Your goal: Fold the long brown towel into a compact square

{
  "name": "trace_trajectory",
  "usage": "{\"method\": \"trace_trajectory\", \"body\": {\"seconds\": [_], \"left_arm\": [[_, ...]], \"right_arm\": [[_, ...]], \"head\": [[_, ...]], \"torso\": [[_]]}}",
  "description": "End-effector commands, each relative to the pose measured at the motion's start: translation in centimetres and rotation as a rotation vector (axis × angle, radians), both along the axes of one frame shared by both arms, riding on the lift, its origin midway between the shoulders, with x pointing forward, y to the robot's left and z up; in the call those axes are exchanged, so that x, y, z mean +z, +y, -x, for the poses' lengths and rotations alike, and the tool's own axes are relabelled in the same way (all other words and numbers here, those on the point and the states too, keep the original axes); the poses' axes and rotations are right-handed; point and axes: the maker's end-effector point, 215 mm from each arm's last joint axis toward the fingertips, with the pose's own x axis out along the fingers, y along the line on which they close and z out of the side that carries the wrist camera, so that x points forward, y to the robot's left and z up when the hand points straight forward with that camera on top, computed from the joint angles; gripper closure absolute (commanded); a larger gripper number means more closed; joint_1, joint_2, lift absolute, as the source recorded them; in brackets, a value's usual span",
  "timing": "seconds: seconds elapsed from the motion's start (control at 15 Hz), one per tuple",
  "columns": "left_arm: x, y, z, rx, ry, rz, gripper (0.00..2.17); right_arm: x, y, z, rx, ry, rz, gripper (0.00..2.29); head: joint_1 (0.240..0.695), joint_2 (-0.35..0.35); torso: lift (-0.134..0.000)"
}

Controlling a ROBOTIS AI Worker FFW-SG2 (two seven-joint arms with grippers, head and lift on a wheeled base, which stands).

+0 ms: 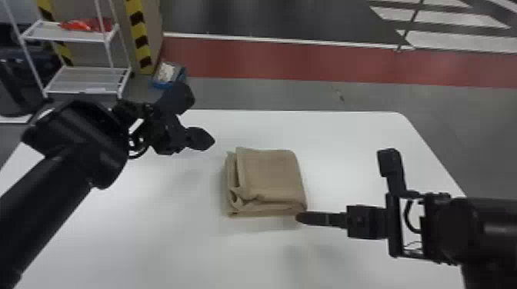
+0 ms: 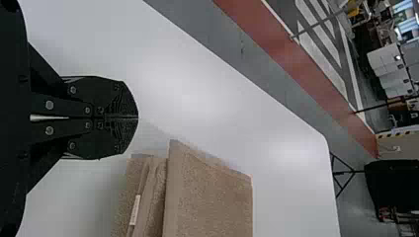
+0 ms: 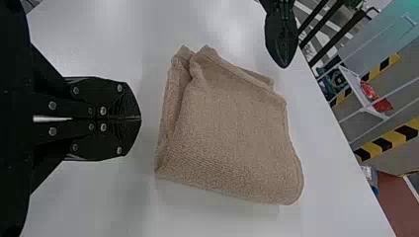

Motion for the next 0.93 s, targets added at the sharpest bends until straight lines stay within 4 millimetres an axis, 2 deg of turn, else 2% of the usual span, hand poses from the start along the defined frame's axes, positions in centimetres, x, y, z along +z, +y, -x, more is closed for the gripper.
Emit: {"method": "trace_trajectory", "body": {"seconds": [0.0, 0.13, 0.53, 0.87], "left_arm": [[-1.0, 0.6, -0.2, -0.005, -0.035, -0.05, 2.14], [-1.9, 0.2, 0.4, -0.038, -0.025, -0.056, 2.14], [-4.3, -1.4, 4.1, -0.16, 0.064, -0.055, 2.14], [-4.2, -2.0, 6.4, -0.199, 0.152, 0.022, 2.14]], "right_arm": [[0.2, 0.8, -0.2, 0.008, 0.007, 0.004, 2.13], [0.3, 1.1, -0.9, 0.015, 0.005, 0.015, 2.13], [-1.2, 1.7, -3.3, 0.029, 0.049, 0.049, 2.13], [-2.3, 0.5, -6.1, 0.007, 0.035, 0.128, 2.13]], "head": [[0.695, -0.103], [0.695, -0.08], [0.695, -0.087], [0.695, -0.1]], "torso": [[-0.124], [-0.124], [-0.124], [-0.124]]}}
